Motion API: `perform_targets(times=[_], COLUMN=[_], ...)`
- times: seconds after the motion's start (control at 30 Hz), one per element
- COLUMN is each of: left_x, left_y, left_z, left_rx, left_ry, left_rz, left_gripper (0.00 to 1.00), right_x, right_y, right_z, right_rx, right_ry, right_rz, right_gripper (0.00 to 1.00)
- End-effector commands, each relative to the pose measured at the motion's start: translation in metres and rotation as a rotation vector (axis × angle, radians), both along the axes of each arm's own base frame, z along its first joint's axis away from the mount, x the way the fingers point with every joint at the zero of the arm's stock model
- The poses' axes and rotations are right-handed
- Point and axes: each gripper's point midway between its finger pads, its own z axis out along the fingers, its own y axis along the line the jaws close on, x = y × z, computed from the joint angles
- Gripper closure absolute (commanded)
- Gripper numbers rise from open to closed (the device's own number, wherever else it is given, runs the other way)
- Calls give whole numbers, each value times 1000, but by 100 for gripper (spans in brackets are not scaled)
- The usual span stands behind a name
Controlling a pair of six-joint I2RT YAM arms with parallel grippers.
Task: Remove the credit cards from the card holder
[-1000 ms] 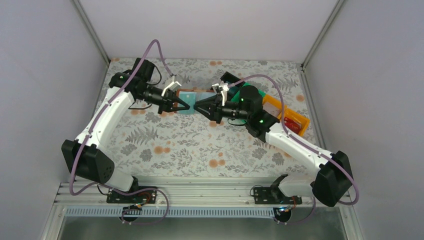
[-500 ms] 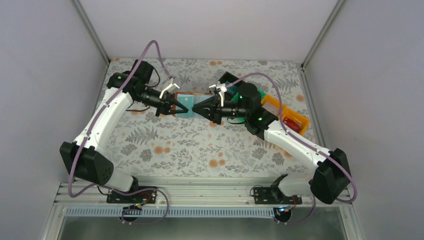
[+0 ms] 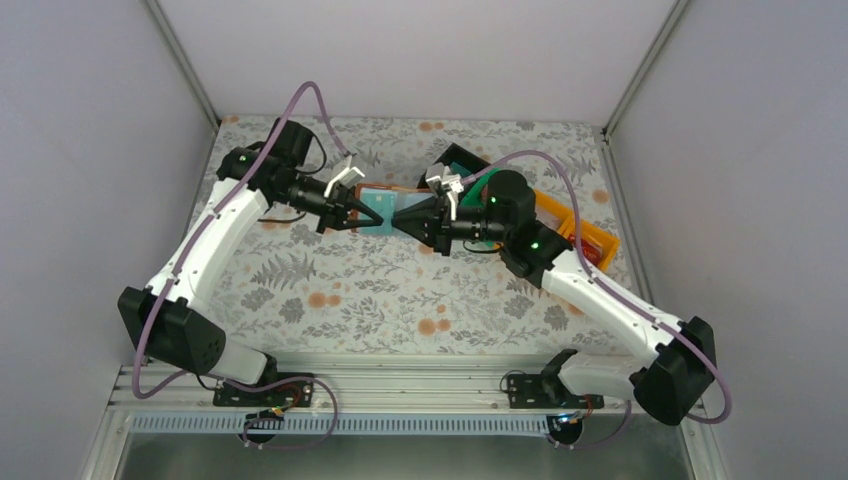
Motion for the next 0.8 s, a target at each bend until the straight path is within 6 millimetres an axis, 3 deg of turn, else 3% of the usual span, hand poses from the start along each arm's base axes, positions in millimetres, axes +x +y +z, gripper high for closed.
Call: perform_targets(times=[0.0, 0.17, 0.27, 0.4, 0.47, 0.6, 0.77], left_x=[5, 7, 6, 5, 5, 5, 6], left_y=[-7, -8, -7, -7, -6, -7, -6], left_z=[-1, -1, 2, 4, 5, 5, 3], left_rx=[-7, -3, -4, -3, -4, -3, -1], left_ry=[-56, -55, -61, -69, -70, -67, -61], left_rz=[-14, -7, -6, -5, -5, -5, -1], left_gripper=[98, 98, 98, 98, 98, 97, 98], right_x=[-15, -3, 16, 31, 33, 33, 19], right_y=[-9, -45, -70, -93, -96, -88, -73], right_z=[15, 10, -6, -17, -21, -21, -7], right_rx=[-7, -36, -71, -80, -80, -74, -18], right_ry=[-76, -71, -17, 23, 32, 42, 2], right_rz=[-16, -169, -290, -399, -414, -369, -222], right_gripper=[86, 83, 69, 36, 4, 1, 2])
